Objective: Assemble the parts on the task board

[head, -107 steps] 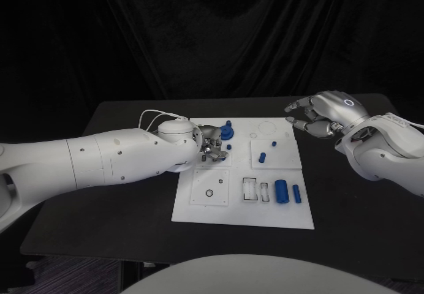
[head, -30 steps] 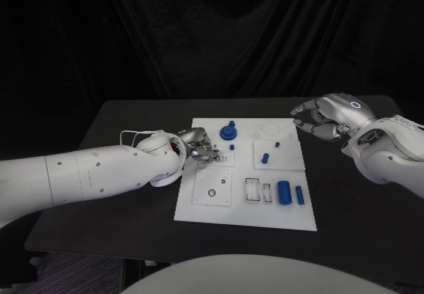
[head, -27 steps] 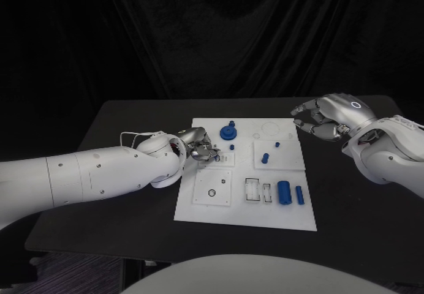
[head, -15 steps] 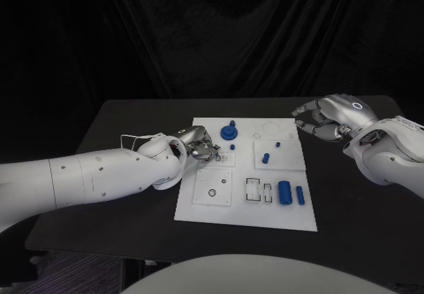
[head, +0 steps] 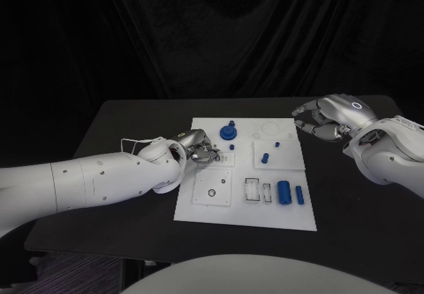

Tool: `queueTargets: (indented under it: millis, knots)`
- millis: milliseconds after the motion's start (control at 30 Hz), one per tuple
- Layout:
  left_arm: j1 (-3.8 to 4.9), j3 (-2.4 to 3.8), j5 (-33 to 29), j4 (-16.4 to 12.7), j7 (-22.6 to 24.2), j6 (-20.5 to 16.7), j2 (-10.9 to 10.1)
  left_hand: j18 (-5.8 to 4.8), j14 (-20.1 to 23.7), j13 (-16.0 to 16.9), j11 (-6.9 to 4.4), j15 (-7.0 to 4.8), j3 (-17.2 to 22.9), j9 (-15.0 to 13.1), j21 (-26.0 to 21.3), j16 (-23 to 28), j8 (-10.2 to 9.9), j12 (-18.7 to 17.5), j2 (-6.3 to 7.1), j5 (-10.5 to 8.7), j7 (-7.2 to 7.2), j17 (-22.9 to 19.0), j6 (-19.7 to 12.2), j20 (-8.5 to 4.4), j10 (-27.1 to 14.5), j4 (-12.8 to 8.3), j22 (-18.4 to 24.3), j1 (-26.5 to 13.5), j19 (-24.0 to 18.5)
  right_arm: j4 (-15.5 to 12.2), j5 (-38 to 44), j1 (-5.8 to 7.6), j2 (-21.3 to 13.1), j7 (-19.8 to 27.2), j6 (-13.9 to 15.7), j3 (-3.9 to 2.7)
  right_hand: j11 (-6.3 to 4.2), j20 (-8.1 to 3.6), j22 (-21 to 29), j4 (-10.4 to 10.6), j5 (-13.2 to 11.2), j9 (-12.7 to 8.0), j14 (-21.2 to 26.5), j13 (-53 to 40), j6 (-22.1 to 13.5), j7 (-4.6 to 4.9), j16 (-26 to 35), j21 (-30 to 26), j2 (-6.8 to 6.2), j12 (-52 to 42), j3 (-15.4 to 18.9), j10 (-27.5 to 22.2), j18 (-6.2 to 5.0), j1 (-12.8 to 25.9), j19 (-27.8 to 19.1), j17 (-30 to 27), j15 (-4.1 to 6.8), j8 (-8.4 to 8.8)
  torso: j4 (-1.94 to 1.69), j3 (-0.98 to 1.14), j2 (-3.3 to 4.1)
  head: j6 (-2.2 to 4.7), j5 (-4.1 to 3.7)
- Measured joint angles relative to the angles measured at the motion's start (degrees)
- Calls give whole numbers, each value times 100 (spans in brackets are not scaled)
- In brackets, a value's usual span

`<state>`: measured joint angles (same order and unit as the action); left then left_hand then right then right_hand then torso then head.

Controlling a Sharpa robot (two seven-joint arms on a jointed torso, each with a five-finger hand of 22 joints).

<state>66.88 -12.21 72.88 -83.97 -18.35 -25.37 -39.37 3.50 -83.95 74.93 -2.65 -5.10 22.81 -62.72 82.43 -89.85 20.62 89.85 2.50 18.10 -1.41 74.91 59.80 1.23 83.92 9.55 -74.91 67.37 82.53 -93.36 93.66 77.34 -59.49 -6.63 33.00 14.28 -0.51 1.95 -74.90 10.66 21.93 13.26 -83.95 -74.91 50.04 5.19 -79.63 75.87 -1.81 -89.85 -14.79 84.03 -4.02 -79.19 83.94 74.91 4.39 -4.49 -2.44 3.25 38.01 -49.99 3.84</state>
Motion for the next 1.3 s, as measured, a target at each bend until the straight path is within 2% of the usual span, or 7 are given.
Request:
queueTargets:
  millis: [300, 1300]
  knots:
    - [-20, 1, 8, -5, 25, -1, -1, 0, 0, 0, 0, 0, 0, -7, 0, 0, 0, 0, 0, -1, 0, 0, 0, 0, 0, 0, 0, 0, 0, -1, 0, 0, -1, -5, -4, 1, 0, 0, 0, -17, 0, 0, 0, 0, 20, -21, 0, 0, 0, 0, -17, 0, 0, 0, 0, 0, 0, 0, 3, 0, -2, 0, 29]
    - [-81, 15, 21, 32, 85, 123, 44, 0, 0, 0, 0, 0, 16, -27, 0, 0, 11, 0, 16, -21, 20, 0, -20, 1, 0, 16, 0, -19, 0, 15, 0, -2, 18, -14, -28, 1, 0, 0, 0, -16, 0, 2, 0, 0, 20, -20, 0, 0, 0, 0, -16, 0, 0, 1, 0, 0, 0, 0, 2, 1, 1, 0, 25]
